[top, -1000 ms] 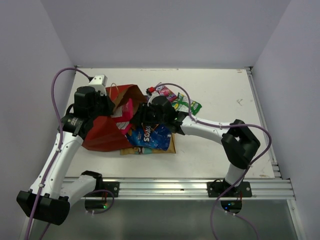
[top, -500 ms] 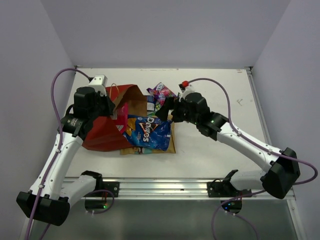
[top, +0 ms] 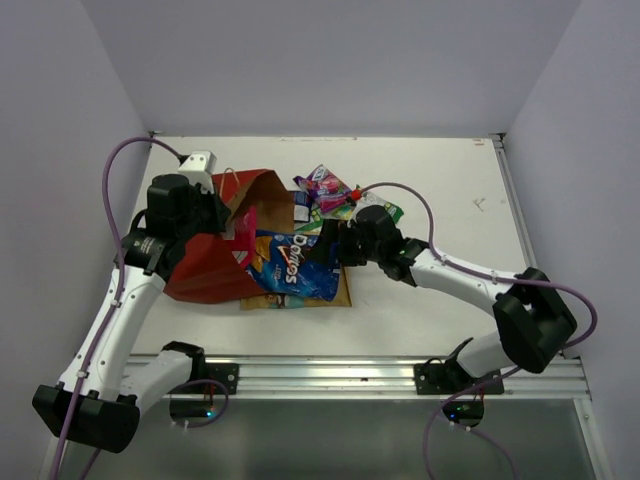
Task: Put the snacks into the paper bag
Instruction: Adjust the snack in the paper bag, then adjust the paper bag at the center of the board, then adjust the snack in the paper bag.
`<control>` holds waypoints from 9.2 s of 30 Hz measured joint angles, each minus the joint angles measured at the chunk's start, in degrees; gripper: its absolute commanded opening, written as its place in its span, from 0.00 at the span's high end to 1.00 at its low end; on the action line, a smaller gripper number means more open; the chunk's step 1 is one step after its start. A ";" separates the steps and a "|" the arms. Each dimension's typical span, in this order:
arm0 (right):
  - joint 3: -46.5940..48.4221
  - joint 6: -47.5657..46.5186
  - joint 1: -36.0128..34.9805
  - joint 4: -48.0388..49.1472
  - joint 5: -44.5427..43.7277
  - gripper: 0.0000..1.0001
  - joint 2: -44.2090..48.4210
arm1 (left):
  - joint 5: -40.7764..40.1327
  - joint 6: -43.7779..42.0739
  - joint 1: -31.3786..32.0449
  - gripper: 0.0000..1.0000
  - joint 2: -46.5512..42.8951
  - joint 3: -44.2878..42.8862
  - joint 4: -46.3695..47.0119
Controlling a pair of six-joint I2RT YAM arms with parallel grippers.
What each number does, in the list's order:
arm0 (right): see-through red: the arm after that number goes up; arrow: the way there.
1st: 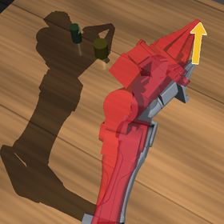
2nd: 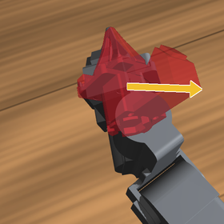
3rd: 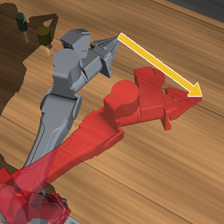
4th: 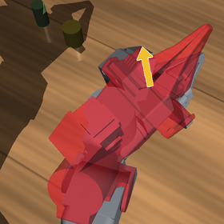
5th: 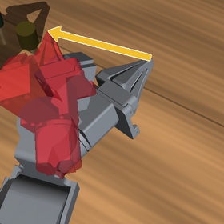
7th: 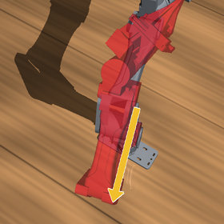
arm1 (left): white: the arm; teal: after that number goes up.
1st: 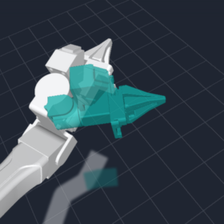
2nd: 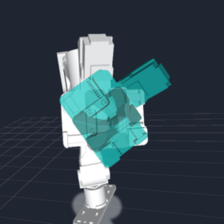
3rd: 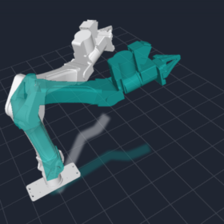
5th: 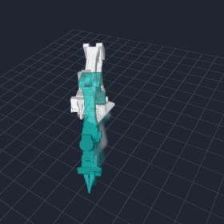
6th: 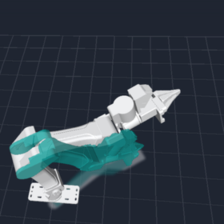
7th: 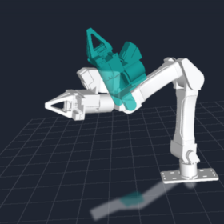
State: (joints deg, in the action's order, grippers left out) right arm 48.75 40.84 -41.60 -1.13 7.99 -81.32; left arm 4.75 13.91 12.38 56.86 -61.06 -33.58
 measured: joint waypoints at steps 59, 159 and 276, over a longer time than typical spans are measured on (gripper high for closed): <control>22.49 -5.09 -6.56 -4.11 7.02 1.00 -7.48 | 1.46 -1.46 0.00 1.00 1.40 -8.79 -7.67; 39.78 -15.28 -5.42 -17.53 -9.25 1.00 -8.74 | 9.35 6.56 -12.00 1.00 -3.80 -1.38 0.26; 53.11 -14.95 -17.20 -34.23 -10.78 1.00 -17.03 | 3.54 6.84 -12.00 1.00 -2.27 1.40 5.75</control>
State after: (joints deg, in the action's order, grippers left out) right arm 101.86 25.89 -58.81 -35.35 -2.79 -98.35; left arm 8.29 20.75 0.38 54.59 -59.66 -27.83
